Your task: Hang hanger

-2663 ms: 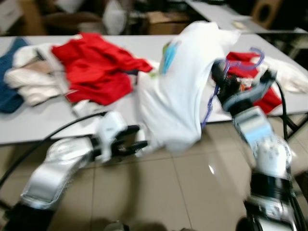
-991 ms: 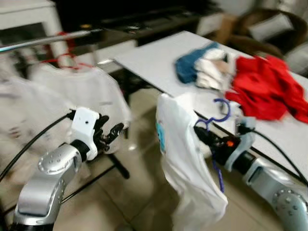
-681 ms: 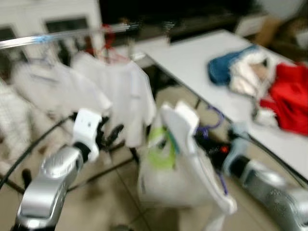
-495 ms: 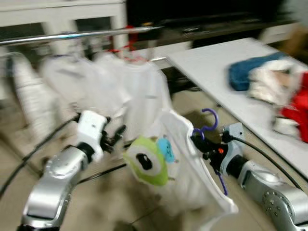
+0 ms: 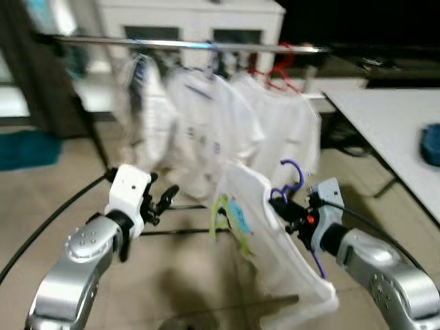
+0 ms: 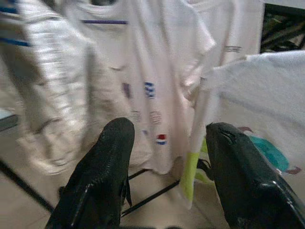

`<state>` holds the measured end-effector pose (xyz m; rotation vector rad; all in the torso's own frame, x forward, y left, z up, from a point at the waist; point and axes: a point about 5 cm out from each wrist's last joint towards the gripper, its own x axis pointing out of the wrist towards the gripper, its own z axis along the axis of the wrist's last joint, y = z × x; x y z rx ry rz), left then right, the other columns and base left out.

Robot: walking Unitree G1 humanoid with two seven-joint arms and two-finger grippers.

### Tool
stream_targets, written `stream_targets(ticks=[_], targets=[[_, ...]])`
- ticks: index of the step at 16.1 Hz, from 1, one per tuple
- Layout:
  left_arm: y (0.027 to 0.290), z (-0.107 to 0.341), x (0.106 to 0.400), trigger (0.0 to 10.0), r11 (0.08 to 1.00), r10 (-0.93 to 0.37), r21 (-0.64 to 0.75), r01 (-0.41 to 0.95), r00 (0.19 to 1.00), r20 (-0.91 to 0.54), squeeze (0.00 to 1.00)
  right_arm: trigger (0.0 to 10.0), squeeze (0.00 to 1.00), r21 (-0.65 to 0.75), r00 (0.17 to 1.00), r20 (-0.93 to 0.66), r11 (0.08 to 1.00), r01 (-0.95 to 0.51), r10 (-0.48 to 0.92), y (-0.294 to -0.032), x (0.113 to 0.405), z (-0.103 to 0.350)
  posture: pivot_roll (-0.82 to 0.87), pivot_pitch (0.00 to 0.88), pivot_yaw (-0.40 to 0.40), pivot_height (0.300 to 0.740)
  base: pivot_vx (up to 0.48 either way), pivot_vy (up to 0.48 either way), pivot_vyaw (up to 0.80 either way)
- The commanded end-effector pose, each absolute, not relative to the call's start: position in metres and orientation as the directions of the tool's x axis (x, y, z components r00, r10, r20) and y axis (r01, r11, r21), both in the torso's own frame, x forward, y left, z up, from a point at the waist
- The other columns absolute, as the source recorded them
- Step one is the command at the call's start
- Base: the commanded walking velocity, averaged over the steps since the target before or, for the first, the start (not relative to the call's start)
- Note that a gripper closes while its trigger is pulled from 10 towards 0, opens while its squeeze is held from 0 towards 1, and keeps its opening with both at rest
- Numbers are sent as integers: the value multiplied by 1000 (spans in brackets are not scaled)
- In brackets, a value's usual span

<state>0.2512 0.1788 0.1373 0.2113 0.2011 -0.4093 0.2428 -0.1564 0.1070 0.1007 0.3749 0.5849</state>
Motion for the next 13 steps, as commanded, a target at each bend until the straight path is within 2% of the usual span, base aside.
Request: stream_targets(ticks=[1,4,9,10,13], targets=[[181,138,252,10000,899,-360,170,403,903,-236,0,10000,0,181,777,-284,827,-533,563,-156,246,114,-76,0,-63,740,0,0,800],[180,138,253,10000,894,-380,151,423,891,-249,0,10000,0,174,781,-263,824,-539,567,-152,251,117,-65,2,-58,740,0,0,800],[161,146,269,10000,883,-426,125,453,883,-196,0,10000,0,150,784,-200,809,-568,587,-130,267,136,-56,0,-76,740,0,0,800],[152,148,276,10000,876,-456,85,475,872,-177,1000,10000,0,172,823,-197,845,-507,533,-126,282,139,-52,0,-88,740,0,0,0],[128,152,290,10000,841,-522,73,536,839,-152,1000,10000,0,184,858,-179,873,-452,482,-115,298,144,-56,0,-71,740,0,0,0]])
